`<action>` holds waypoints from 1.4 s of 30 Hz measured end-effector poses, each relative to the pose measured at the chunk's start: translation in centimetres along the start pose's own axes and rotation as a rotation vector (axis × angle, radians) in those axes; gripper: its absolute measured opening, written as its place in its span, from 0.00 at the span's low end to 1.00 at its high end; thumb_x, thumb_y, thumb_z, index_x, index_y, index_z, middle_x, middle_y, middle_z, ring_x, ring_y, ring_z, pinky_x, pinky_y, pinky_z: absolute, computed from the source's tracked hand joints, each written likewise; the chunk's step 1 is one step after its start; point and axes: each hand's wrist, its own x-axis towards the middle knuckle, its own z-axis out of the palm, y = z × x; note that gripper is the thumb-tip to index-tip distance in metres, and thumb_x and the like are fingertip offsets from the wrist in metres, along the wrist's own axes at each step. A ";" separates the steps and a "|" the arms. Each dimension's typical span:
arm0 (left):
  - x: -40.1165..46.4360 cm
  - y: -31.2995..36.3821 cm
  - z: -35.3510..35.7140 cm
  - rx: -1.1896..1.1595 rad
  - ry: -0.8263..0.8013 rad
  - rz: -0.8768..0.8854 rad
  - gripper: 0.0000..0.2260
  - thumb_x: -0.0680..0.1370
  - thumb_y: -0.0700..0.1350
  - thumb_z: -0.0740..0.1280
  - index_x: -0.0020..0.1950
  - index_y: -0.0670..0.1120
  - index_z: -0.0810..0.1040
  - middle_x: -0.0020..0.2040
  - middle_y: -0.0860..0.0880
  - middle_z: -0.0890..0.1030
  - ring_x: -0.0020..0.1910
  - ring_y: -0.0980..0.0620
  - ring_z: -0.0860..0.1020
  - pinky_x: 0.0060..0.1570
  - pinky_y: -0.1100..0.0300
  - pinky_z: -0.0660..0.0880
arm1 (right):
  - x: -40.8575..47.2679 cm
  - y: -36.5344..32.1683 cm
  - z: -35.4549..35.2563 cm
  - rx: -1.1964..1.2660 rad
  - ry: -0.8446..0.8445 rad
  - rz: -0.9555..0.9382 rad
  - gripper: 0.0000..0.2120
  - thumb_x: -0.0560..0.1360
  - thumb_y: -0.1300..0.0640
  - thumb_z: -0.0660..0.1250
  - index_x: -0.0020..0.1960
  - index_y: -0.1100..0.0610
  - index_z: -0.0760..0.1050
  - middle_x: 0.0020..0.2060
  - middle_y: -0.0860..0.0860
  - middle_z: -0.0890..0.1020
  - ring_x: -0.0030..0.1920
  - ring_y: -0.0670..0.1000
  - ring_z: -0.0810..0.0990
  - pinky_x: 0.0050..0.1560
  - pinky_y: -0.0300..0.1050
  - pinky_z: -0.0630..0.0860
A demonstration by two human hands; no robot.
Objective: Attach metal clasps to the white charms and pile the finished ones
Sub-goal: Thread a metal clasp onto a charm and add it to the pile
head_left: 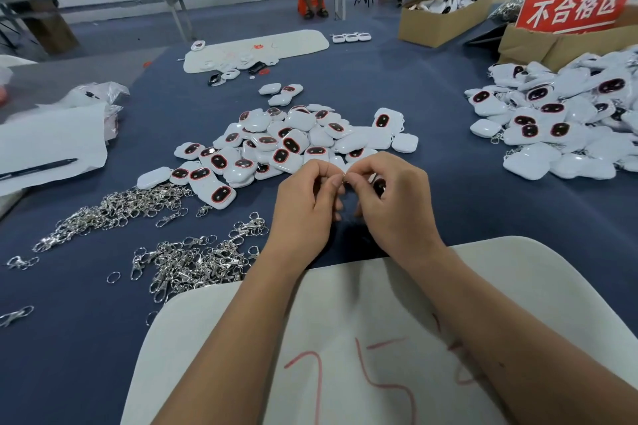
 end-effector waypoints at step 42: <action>-0.2 0.1 0.3 0.205 -0.037 0.209 0.09 0.81 0.35 0.62 0.43 0.45 0.75 0.33 0.53 0.77 0.33 0.54 0.76 0.36 0.63 0.72 | 0.8 0.8 0.1 0.701 -0.074 0.399 0.13 0.85 0.59 0.64 0.68 0.55 0.77 0.34 0.46 0.78 0.34 0.48 0.76 0.43 0.42 0.78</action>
